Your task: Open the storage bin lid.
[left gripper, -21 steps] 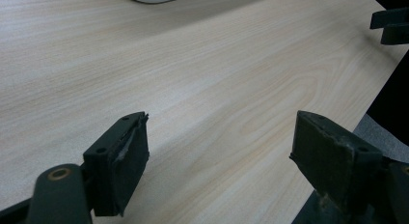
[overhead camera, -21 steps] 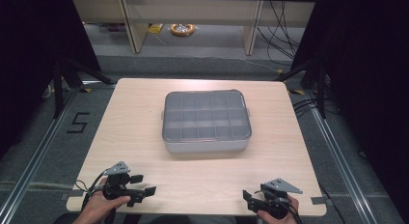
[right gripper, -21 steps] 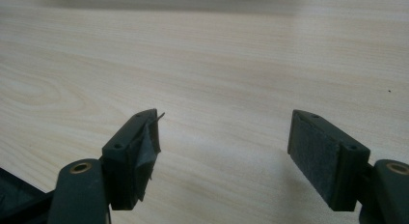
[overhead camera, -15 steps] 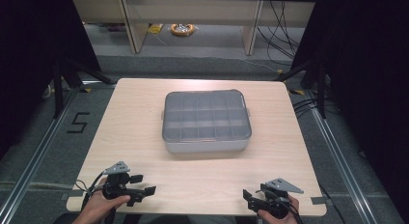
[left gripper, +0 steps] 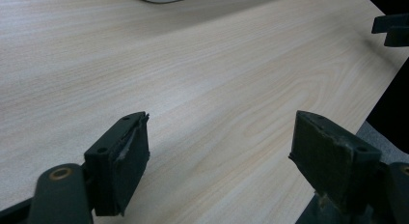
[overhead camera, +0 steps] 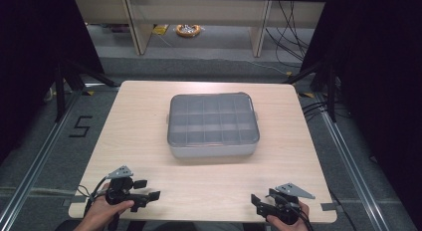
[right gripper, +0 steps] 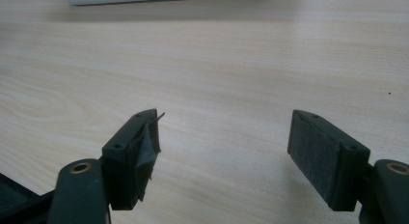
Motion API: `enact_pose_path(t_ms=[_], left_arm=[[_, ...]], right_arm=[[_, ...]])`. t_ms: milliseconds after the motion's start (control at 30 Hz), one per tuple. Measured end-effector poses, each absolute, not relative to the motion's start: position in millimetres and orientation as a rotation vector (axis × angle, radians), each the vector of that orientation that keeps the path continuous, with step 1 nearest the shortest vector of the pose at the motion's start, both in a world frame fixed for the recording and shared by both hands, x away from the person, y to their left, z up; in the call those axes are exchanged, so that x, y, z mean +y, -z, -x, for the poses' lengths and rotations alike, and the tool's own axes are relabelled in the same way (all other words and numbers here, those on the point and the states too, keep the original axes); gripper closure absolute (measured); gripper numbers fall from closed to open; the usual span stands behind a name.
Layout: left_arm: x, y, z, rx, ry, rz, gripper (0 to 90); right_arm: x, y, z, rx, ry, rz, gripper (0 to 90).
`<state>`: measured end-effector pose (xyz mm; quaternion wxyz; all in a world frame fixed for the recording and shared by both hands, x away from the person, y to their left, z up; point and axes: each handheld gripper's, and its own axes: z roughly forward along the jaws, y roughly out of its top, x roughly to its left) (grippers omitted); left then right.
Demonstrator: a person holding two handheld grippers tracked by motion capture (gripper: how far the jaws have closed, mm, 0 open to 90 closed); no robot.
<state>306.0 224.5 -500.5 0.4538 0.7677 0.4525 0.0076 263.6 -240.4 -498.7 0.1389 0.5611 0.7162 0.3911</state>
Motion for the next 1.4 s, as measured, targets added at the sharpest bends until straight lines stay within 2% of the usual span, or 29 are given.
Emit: enact_pose_path(t_ms=[400, 467, 500, 967, 1133, 1300, 1400], left_arm=[[225, 502, -307, 1.118, -0.005, -1.891, 21.2], [225, 502, -307, 1.118, -0.004, -1.889, 21.2], [225, 501, -307, 1.118, -0.008, -1.889, 21.2], [228, 500, -315, 1.131, -0.027, -1.879, 21.4], [228, 500, -318, 1.147, 0.012, -1.850, 21.5], [231, 497, -324, 1.171, 0.024, -1.823, 21.6], [231, 491, -328, 1.167, 0.009, -1.813, 21.6]], right_arm=[[-238, 497, -263, 2.034, -1.152, -1.695, 27.8], [-243, 498, -265, 2.049, -1.140, -1.620, 27.8], [-239, 497, -264, 2.030, -1.186, -1.696, 27.8], [-256, 494, -273, 1.907, -1.256, -1.691, 28.0], [-258, 493, -276, 1.893, -1.296, -1.706, 28.1], [-263, 483, -282, 1.843, -1.403, -1.842, 28.6], [-268, 477, -289, 1.839, -1.388, -1.754, 29.9]])
